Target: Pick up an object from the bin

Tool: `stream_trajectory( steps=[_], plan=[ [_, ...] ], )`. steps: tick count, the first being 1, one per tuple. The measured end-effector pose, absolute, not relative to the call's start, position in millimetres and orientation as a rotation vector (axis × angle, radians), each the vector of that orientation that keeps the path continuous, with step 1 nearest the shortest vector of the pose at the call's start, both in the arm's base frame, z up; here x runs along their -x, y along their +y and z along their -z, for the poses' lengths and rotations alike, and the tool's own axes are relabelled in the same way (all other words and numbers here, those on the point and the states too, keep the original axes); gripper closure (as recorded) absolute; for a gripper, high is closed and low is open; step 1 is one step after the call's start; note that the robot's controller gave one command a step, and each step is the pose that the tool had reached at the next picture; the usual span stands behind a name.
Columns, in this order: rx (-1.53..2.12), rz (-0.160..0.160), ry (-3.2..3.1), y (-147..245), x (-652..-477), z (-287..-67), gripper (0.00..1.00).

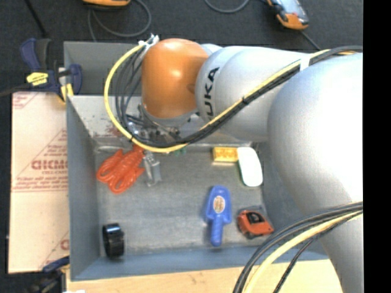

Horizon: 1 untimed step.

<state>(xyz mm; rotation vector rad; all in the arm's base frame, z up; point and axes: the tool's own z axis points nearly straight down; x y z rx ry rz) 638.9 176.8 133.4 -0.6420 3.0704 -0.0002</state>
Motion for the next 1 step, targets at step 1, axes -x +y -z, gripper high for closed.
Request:
stream_trajectory(
  steps=[1],
  plan=[
    [0.533,-0.004,3.088,175.3,-642.8,-79.4,0.0]
  ],
)
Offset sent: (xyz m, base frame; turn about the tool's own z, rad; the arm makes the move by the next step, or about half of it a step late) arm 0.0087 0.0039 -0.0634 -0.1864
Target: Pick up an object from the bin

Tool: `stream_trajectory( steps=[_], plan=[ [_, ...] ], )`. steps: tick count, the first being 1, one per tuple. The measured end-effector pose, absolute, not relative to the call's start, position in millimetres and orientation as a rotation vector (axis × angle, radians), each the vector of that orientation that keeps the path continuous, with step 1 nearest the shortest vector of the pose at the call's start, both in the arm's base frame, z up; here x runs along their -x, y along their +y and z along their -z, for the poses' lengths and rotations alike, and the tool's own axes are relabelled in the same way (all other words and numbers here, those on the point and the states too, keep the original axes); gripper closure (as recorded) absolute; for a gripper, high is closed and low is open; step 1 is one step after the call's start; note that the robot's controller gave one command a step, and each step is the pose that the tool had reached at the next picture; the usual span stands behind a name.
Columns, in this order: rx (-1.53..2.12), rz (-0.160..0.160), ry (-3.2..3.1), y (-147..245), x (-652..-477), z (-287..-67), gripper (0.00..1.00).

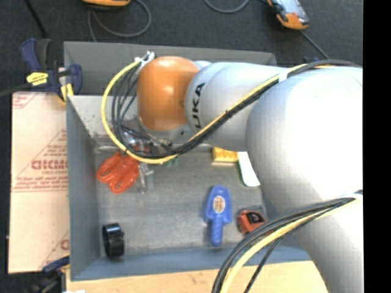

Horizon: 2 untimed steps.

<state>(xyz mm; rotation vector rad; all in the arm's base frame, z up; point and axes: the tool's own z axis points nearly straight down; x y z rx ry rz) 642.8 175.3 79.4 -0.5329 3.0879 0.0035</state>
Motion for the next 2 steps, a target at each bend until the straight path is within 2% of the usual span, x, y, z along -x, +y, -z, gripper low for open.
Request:
stream_trajectory(
  steps=[1,2],
  plan=[
    [0.775,0.0,3.028,179.2,-649.6,-63.0,1.0],
    [0.81,-0.001,3.02,179.7,-649.5,-64.7,1.0]
  ],
)
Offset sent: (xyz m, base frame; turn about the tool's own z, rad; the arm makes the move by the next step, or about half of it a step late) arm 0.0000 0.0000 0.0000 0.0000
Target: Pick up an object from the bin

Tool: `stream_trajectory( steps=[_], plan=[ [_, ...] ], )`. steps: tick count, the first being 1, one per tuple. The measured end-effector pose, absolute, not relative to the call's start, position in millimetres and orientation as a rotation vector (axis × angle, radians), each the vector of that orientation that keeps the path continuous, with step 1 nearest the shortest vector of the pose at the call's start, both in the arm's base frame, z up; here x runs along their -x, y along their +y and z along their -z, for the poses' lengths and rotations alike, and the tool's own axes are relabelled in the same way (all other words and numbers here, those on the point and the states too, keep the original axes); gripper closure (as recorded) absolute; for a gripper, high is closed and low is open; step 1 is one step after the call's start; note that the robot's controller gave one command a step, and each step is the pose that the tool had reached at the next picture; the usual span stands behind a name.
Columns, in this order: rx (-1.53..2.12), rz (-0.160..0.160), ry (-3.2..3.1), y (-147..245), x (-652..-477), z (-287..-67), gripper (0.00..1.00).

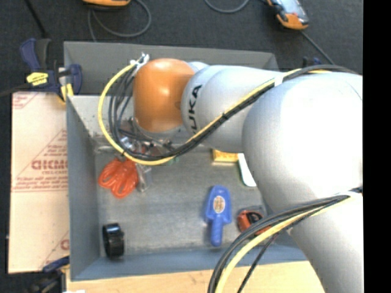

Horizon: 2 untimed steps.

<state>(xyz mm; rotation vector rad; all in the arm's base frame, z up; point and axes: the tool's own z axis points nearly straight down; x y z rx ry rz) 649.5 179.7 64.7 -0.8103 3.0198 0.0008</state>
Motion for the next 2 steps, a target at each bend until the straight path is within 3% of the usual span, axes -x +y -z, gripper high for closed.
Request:
stream_trajectory(
  steps=[2],
  plan=[
    [0.813,-0.002,3.024,179.4,-649.7,-78.4,1.0]
  ],
)
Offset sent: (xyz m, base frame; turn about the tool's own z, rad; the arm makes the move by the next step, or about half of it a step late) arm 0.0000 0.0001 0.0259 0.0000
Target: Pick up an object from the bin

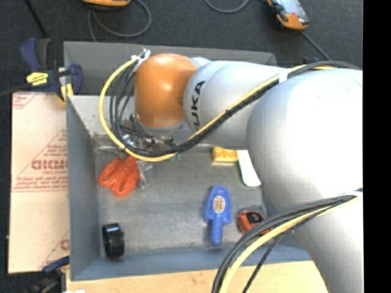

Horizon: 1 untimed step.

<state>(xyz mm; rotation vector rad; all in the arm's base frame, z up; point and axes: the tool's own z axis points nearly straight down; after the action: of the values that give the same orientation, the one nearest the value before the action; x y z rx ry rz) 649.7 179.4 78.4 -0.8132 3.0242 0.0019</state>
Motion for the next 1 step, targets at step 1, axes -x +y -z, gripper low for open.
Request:
stream_trajectory(
  steps=[1],
  plan=[
    [0.806,-0.003,3.026,179.7,-650.0,-84.2,1.0]
  ],
)
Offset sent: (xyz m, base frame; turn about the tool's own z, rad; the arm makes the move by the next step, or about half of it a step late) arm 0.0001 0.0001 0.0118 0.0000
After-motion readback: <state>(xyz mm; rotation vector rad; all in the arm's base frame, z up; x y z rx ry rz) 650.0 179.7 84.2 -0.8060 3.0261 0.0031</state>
